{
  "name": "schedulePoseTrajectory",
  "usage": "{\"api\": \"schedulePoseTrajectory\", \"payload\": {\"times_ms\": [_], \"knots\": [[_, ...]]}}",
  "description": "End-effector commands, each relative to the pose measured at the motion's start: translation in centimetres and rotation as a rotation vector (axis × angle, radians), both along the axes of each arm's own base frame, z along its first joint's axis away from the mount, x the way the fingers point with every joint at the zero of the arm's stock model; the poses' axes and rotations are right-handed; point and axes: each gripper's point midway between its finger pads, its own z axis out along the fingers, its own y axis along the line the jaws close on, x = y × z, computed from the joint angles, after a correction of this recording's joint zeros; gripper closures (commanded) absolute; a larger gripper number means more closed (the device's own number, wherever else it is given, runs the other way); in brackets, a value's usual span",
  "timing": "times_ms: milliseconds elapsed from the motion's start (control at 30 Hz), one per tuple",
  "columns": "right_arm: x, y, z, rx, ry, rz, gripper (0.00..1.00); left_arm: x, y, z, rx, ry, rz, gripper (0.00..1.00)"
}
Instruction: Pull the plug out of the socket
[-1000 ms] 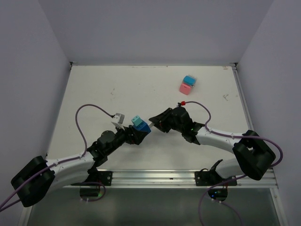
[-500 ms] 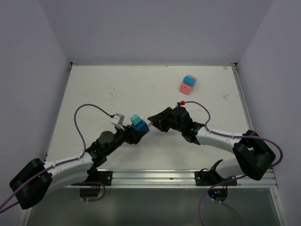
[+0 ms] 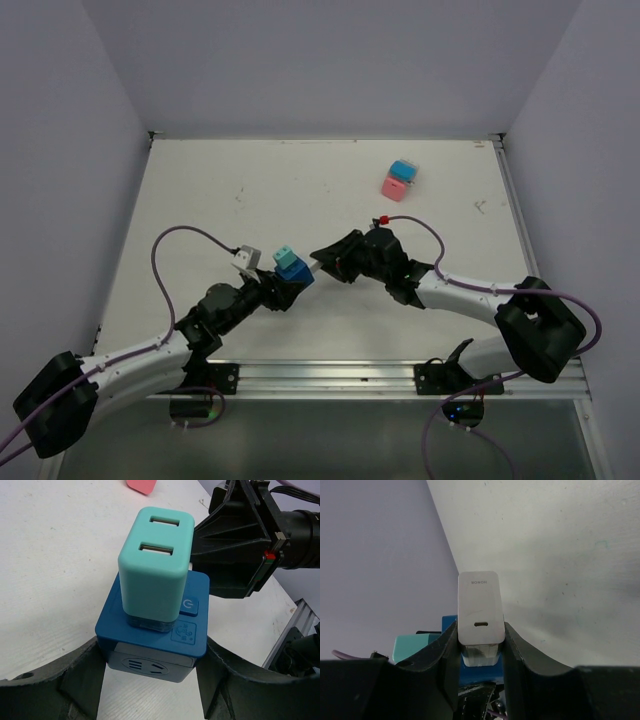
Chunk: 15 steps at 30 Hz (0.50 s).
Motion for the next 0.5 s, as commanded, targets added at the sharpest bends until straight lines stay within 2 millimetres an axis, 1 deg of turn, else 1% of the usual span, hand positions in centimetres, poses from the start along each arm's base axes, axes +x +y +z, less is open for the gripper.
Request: {"api": "schedulePoseTrajectory", "payload": {"times_ms": [0, 67, 167, 200, 267, 367, 467], "knots": [[0.3, -0.1, 1.2, 0.014, -0.042, -0.001, 1.00, -0.1, -0.2, 2.5, -0.043, -0.102, -0.018, 1.00], [0.6, -0.4, 1.0, 0.009, -0.047, -0.025, 1.00, -0.2, -0.2, 2.5, -0.050, -0.096, -0.021, 1.00], [1.5, -1.4, 0.9, -0.008, -0.066, -0.081, 1.00, -0.3, 0.1, 1.9, -0.063, -0.067, -0.009, 1.00], [1.6, -1.6, 1.2, -0.005, -0.072, -0.088, 1.00, -0.4, 0.2, 1.5, -0.071, -0.052, -0.002, 1.00], [2.5, -2.4, 1.3, -0.017, -0.090, -0.141, 1.00, -0.4, 0.5, 0.9, -0.070, -0.034, 0.010, 1.00], [3.3, -3.1, 1.8, -0.023, -0.105, -0.175, 1.00, -0.6, 0.8, -0.1, -0.063, -0.010, 0.022, 1.00], [4.3, -4.3, 2.0, -0.032, -0.110, -0.229, 1.00, -0.6, 1.4, -0.9, -0.066, 0.014, 0.054, 1.00]]}}
